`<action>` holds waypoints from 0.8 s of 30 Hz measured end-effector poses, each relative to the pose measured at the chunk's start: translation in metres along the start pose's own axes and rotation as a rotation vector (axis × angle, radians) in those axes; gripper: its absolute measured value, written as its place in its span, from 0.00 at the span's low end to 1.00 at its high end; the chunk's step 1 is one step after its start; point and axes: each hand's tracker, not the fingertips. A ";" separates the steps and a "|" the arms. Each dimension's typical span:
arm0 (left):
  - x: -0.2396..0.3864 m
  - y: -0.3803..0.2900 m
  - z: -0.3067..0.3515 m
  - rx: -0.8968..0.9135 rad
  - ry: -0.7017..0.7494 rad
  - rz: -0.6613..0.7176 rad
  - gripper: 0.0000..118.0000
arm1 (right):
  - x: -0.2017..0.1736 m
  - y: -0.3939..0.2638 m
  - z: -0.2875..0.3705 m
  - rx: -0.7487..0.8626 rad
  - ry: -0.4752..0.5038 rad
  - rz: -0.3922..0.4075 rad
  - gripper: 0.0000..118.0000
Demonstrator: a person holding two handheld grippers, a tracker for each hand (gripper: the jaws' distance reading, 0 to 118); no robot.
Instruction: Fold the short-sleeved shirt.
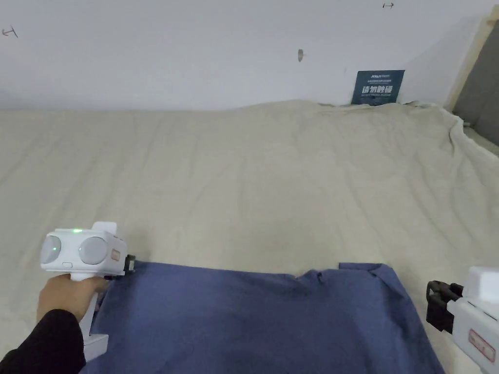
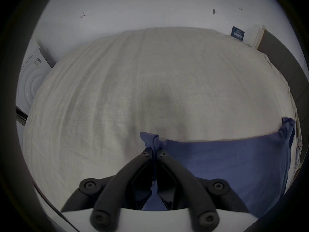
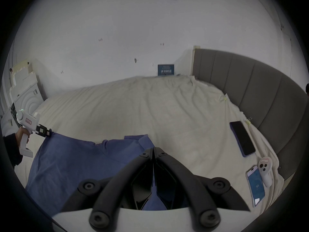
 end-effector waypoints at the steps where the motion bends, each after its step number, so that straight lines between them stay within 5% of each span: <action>1: -0.002 0.000 0.011 0.026 -0.019 0.010 0.00 | 0.002 0.003 -0.010 -0.001 -0.003 0.001 0.07; 6: -0.011 -0.004 0.057 0.091 -0.080 0.009 0.00 | 0.006 0.009 -0.057 -0.138 0.013 0.003 0.66; 9: -0.015 -0.004 0.077 0.113 -0.101 0.005 0.00 | 0.009 0.002 -0.089 -0.261 -0.016 0.059 0.68; 14: -0.015 -0.003 0.089 0.133 -0.107 -0.009 0.00 | 0.006 -0.013 -0.125 -0.347 -0.032 0.097 0.64; 16: -0.014 -0.004 0.091 0.133 -0.107 -0.010 0.00 | 0.000 -0.018 -0.126 -0.353 -0.030 0.089 0.43; 18: -0.014 -0.005 0.088 0.131 -0.102 -0.014 0.00 | 0.000 -0.019 -0.122 -0.335 -0.018 0.041 0.06; 24: -0.017 -0.013 0.094 0.145 -0.092 0.012 0.00 | -0.005 -0.009 -0.091 -0.251 -0.007 0.114 0.03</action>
